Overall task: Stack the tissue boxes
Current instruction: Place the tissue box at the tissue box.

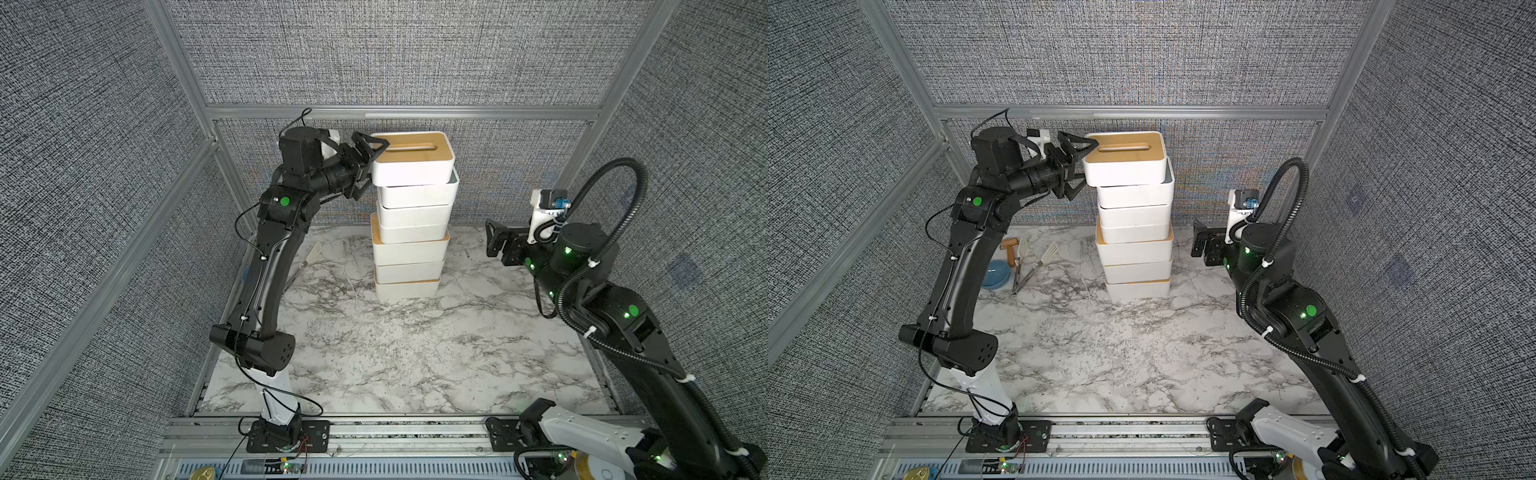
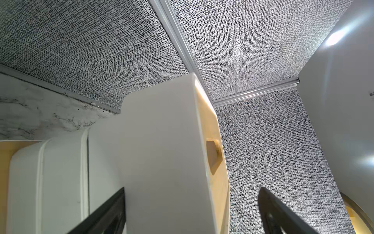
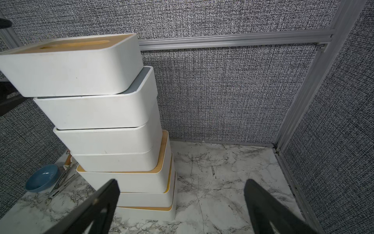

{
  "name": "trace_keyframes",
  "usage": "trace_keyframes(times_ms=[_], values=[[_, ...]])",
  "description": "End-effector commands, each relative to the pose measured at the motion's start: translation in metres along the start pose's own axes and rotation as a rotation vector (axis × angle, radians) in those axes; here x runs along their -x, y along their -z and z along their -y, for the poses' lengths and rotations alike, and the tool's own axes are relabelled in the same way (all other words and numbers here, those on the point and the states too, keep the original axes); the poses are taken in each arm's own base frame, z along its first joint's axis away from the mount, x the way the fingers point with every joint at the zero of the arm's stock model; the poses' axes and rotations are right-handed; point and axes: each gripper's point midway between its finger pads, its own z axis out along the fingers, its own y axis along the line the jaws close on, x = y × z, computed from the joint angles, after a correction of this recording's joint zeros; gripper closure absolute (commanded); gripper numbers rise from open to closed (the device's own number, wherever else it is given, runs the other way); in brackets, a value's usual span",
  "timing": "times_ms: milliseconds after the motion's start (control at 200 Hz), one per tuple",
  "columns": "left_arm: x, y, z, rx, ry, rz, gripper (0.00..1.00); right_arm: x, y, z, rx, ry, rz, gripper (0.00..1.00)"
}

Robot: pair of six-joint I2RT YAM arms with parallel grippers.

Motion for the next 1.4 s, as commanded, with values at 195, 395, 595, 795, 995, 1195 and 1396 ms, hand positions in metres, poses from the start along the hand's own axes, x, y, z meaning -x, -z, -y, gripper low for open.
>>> trace_keyframes(times_ms=[195,395,595,795,995,1195,1396], values=[[0.01,0.009,0.008,-0.019,-0.067,0.038,0.01,0.008,-0.005,-0.005,0.033,-0.006,-0.028,0.01],[0.018,0.019,0.011,-0.015,-0.099,0.071,0.0,0.018,-0.011,-0.011,0.103,-0.054,-0.055,0.01],[0.027,0.031,0.02,-0.04,-0.136,0.098,0.0,0.04,-0.017,-0.024,0.234,-0.134,-0.048,0.01],[0.025,0.025,0.029,-0.098,-0.17,0.07,0.01,0.063,-0.031,-0.032,0.371,-0.293,-0.033,0.01],[0.027,0.018,0.035,-0.137,-0.184,0.053,0.0,0.091,-0.04,-0.045,0.528,-0.402,0.004,0.01],[0.029,0.011,0.035,-0.155,-0.181,0.042,0.01,0.095,-0.061,-0.057,0.585,-0.423,-0.024,0.01],[0.028,0.008,0.034,-0.167,-0.177,0.03,0.01,0.095,-0.078,-0.063,0.617,-0.428,-0.042,0.01]])
